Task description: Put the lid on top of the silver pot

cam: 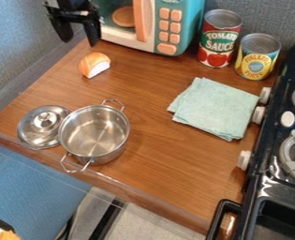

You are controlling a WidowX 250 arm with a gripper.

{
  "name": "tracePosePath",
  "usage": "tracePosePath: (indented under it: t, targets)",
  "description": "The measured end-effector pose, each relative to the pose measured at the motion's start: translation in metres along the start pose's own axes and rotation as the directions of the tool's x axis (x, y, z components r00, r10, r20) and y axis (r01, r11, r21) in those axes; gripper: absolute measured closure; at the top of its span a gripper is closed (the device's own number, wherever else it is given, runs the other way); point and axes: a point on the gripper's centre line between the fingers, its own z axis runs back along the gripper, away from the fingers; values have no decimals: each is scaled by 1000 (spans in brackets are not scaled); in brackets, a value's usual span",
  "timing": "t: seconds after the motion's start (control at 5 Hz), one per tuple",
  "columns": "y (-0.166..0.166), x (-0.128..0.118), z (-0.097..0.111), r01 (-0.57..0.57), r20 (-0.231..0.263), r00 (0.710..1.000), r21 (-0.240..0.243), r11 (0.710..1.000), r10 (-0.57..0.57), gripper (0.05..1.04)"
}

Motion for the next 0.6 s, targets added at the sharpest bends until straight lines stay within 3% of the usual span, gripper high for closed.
tracePosePath:
  t: [0.2, 0.6]
  targets:
    - [7, -26, 19, -2, 8, 1000, 12, 1000, 2, 83]
    - [22, -109, -5, 2, -129, 992, 7, 1000, -1, 83]
